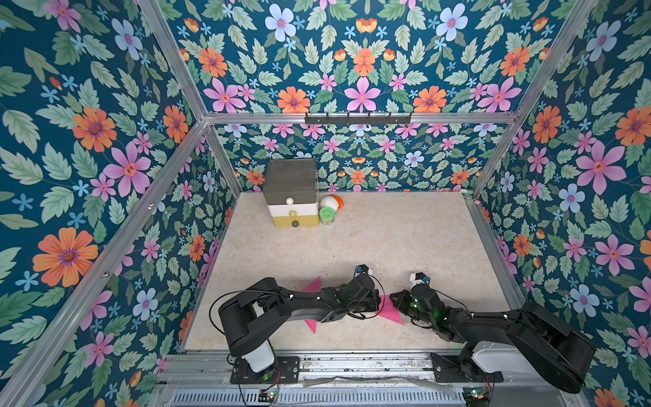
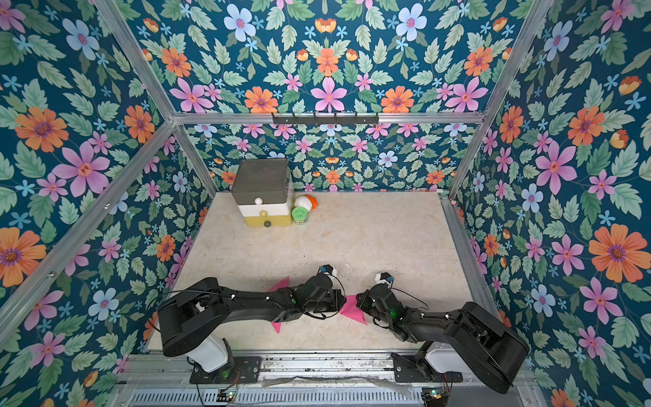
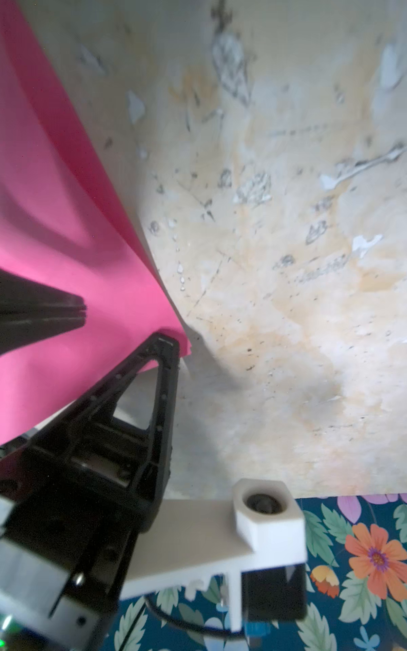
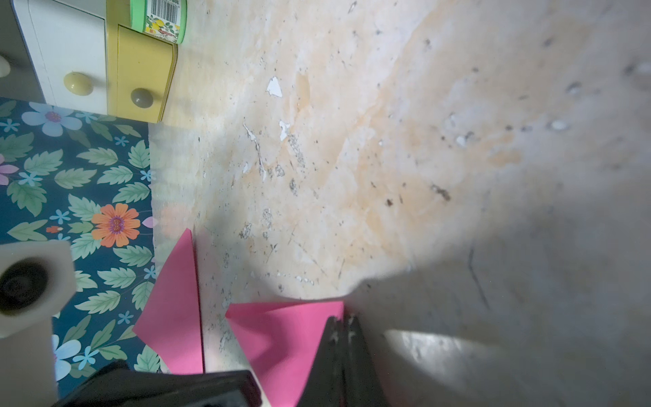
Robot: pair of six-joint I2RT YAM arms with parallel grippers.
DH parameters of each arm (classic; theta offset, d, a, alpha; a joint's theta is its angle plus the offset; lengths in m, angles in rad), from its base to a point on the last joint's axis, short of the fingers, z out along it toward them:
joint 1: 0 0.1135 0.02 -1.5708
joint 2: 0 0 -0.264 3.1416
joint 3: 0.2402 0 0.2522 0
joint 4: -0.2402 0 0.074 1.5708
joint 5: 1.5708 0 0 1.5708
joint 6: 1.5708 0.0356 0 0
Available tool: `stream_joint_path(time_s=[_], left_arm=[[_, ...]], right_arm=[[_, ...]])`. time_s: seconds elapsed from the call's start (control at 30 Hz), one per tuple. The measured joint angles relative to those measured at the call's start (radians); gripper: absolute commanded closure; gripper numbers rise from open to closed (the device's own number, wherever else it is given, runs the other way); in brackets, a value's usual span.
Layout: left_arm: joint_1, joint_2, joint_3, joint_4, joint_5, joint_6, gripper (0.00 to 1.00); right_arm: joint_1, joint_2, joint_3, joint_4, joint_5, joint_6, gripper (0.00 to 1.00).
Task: Fold the square paper diagonally
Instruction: Fold the paper at the center of the board.
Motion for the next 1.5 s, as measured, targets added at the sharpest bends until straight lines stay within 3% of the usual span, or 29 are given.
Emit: stream_joint_path(time_s=[0.17,0.43,0.53,0.73,0.83,0.9,1.07,1.37,1.5], left_arm=[[-0.001,0.069,0.011,0.024,0.061,0.0,1.0],[0.027,0.069,-0.012,0.053,0.087,-0.003,1.0],[0.031,0.06,-0.028,0.062,0.085,-0.003,1.0],[0.032,0.042,-0.066,0.092,0.083,-0.003,1.0],[0.032,0.041,-0.077,0.111,0.085,-0.003,1.0],[0.034,0.043,-0.079,0.117,0.092,-0.003,1.0],[0.035,0.044,-0.085,0.131,0.098,-0.004,1.0],[0.035,0.038,-0.101,0.151,0.097,-0.007,1.0],[0.036,0.039,-0.101,0.151,0.096,-0.007,1.0]], right_arm=[[0.0,0.005,0.001,0.0,0.0,0.0,1.0],[0.0,-0.018,0.015,-0.041,0.0,-0.001,1.0],[0.0,-0.05,0.036,-0.097,0.005,-0.001,0.72],[-0.001,-0.254,0.101,-0.355,0.125,0.003,0.59],[0.0,-0.352,0.122,-0.488,0.171,0.006,0.58],[0.027,-0.38,0.131,-0.562,0.186,0.017,0.64],[0.183,-0.313,0.196,-0.657,0.187,0.028,0.99],[0.24,-0.251,0.242,-0.637,0.213,0.053,1.0],[0.241,-0.132,0.225,-0.537,0.16,0.063,1.0]])
